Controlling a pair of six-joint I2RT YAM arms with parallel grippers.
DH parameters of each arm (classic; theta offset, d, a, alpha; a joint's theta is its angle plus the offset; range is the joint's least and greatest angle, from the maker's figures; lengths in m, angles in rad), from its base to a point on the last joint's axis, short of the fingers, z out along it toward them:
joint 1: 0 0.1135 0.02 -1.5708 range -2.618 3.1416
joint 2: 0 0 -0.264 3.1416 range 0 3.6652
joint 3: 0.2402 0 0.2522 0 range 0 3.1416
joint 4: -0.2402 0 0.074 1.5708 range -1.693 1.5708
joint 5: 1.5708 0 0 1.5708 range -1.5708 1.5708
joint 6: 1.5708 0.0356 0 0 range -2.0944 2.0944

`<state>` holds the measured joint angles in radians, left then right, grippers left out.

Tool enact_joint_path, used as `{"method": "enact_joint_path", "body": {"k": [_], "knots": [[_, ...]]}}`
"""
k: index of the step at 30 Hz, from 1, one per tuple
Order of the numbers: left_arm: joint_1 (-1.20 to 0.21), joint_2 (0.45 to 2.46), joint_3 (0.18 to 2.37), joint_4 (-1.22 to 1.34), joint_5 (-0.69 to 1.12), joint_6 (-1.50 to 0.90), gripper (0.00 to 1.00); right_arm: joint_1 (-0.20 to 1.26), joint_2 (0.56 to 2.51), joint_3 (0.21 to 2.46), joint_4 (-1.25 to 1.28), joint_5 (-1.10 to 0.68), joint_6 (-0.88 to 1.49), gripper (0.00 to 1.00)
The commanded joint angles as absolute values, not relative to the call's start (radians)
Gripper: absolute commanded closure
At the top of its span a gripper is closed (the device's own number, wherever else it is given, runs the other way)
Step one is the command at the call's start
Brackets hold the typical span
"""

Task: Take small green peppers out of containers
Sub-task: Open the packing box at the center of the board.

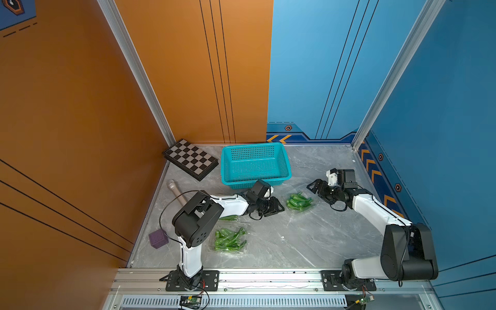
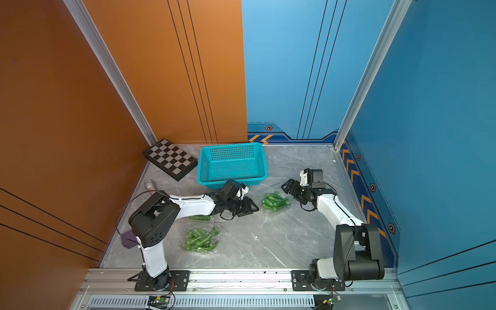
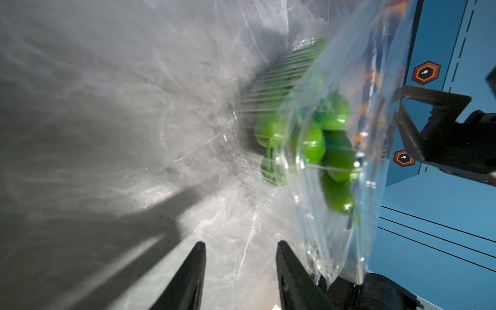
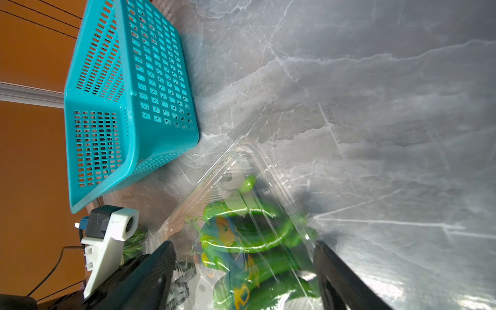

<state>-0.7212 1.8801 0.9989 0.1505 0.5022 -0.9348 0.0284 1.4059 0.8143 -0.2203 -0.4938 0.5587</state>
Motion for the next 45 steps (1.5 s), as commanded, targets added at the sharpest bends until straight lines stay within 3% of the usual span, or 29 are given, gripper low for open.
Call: {"method": "enact_joint_path", "body": {"k": [1,14,45], "knots": [[-0.724,1.894,0.985,0.201,0.514,-0.959,0.55,0.038,1.417,0.81,-0.236,-0.48,0.574,0.18],[-0.719,1.882,0.947,0.326,0.554,-1.014,0.56,0.055,1.43,0.814,-0.226,-0.476,0.587,0.18],[-0.672,1.766,0.86,0.341,0.564,-1.015,0.53,0.087,1.447,0.843,-0.231,-0.447,0.597,0.16]]}}
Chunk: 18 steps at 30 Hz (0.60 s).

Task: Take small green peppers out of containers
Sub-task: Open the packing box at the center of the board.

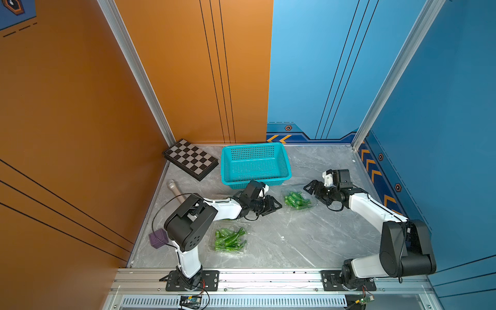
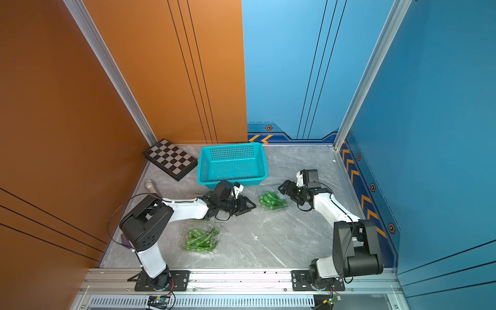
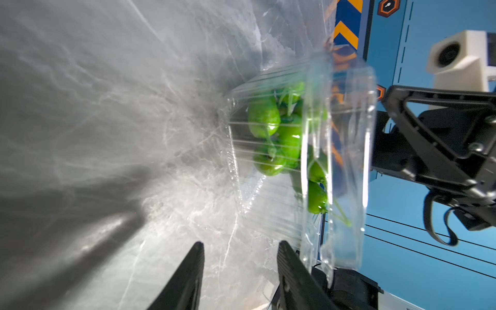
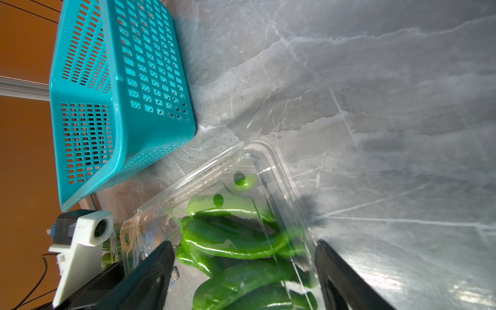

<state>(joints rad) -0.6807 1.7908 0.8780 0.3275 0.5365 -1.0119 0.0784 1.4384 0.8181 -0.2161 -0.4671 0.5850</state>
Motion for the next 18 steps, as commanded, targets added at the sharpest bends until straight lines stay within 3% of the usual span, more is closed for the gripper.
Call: {"method": "enact_joint_path", "body": {"k": [1,18], "knots": [[-0.669,1.764,0.859,0.35,0.569,-1.021,0.53,0.089,1.445,0.842,-0.232,-0.446,0.596,0.16],[-0.672,1.83,0.899,0.35,0.578,-1.015,0.53,0.093,1.436,0.841,-0.23,-0.443,0.597,0.16]]}}
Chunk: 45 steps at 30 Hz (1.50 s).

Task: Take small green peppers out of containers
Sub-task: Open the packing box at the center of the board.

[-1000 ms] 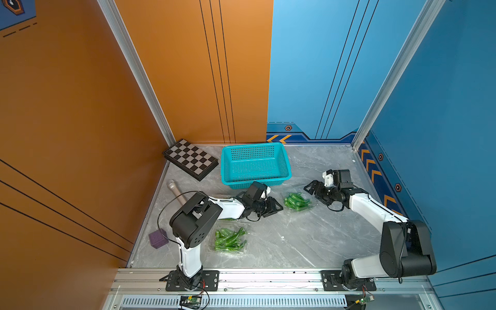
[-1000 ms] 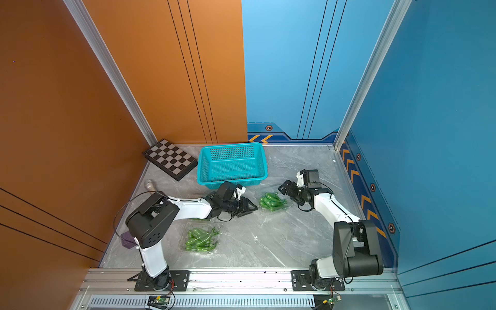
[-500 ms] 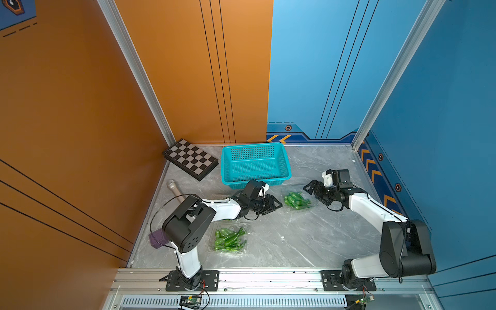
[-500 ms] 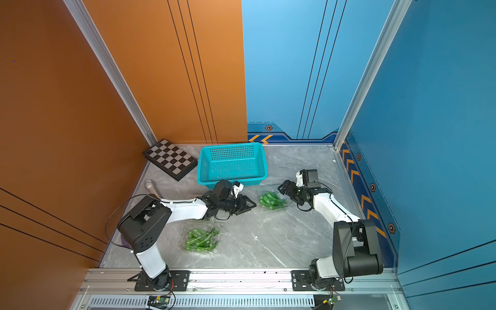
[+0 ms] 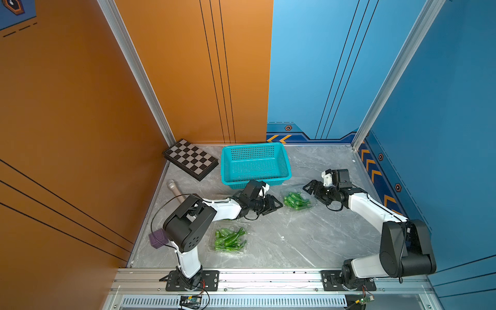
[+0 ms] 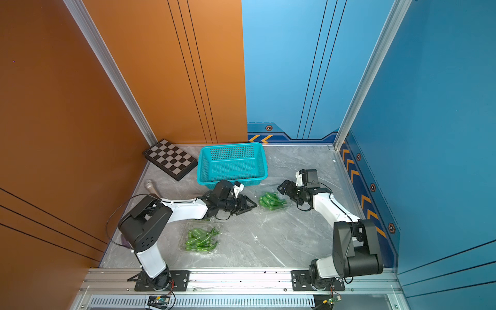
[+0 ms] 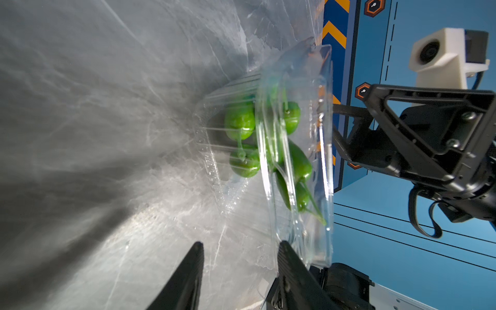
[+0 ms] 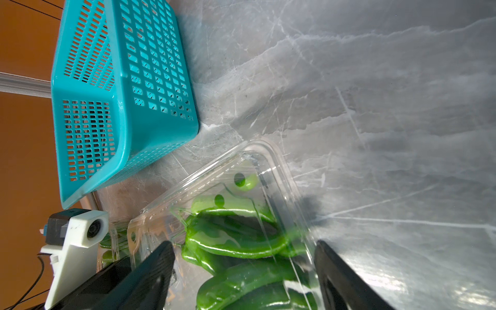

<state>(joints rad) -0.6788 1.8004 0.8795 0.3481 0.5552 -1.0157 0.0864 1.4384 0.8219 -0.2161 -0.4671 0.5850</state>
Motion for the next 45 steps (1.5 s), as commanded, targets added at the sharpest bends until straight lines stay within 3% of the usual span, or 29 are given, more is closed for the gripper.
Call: {"method": "enact_joint_path", "body": {"k": [1,26,35,42,45], "knots": [[-0.673,1.838,0.901,0.355,0.579,-1.018,0.53,0.094,1.438,0.841,-0.232,-0.444,0.596,0.16],[-0.67,1.904,0.958,0.442,0.616,-1.065,0.54,0.13,1.43,0.833,-0.232,-0.445,0.603,0.18],[-0.637,1.954,0.983,0.442,0.67,-1.062,0.68,0.145,1.365,0.811,-0.259,-0.444,0.578,0.17],[-0.614,2.004,1.003,0.442,0.715,-1.053,0.81,0.152,1.281,0.854,-0.372,-0.409,0.39,0.14],[-0.611,2.012,1.011,0.442,0.719,-1.051,0.82,0.188,1.207,0.873,-0.42,-0.345,0.301,0.13]]}}
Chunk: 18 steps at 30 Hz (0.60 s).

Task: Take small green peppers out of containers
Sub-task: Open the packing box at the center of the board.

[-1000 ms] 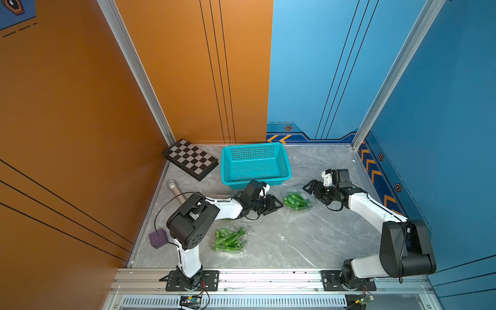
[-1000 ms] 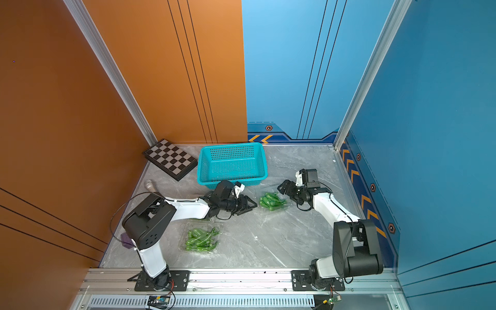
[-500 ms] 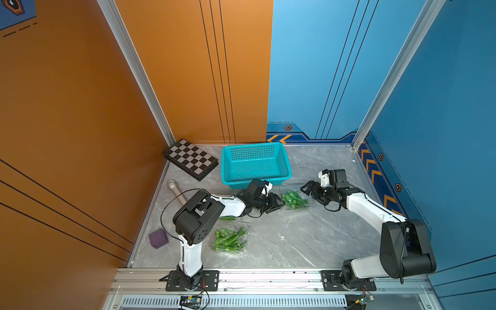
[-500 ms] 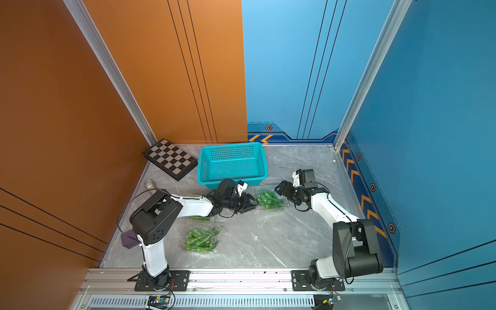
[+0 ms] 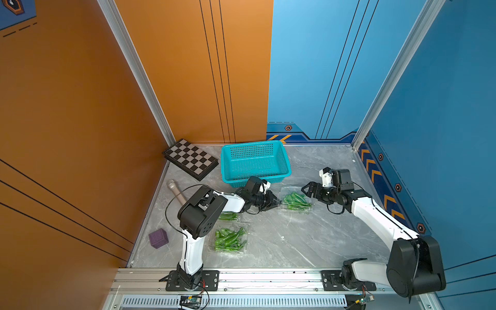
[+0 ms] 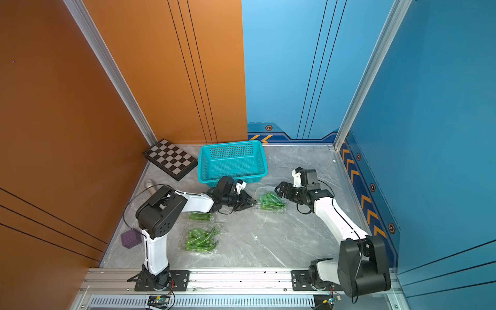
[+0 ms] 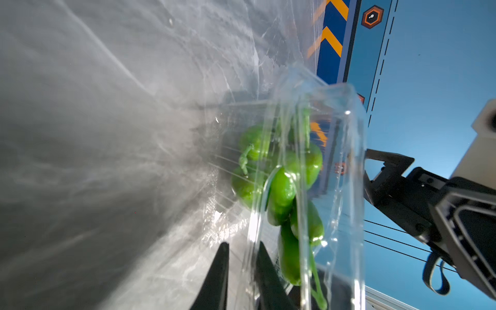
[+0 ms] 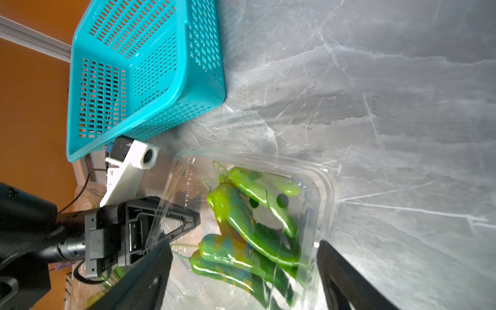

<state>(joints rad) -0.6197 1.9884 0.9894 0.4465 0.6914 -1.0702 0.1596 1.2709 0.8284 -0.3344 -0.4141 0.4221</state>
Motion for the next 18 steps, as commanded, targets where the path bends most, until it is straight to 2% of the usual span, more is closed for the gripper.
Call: {"method": "enact_joint_path", "body": {"k": [1,8,14,18], "knots": [[-0.613,2.01,1.014,0.442,0.718,-1.049,0.81,0.208,1.178,0.88,-0.437,-0.318,0.274,0.13],[-0.62,2.003,1.019,0.442,0.721,-1.049,0.81,0.306,1.112,0.92,-0.518,-0.189,0.208,0.13],[-0.618,1.999,1.022,0.438,0.721,-1.05,0.81,0.564,1.185,1.024,-0.709,0.108,0.097,0.15],[-0.62,1.999,1.023,0.402,0.714,-1.032,0.81,0.679,1.26,1.075,-0.778,0.222,0.059,0.16]]}}
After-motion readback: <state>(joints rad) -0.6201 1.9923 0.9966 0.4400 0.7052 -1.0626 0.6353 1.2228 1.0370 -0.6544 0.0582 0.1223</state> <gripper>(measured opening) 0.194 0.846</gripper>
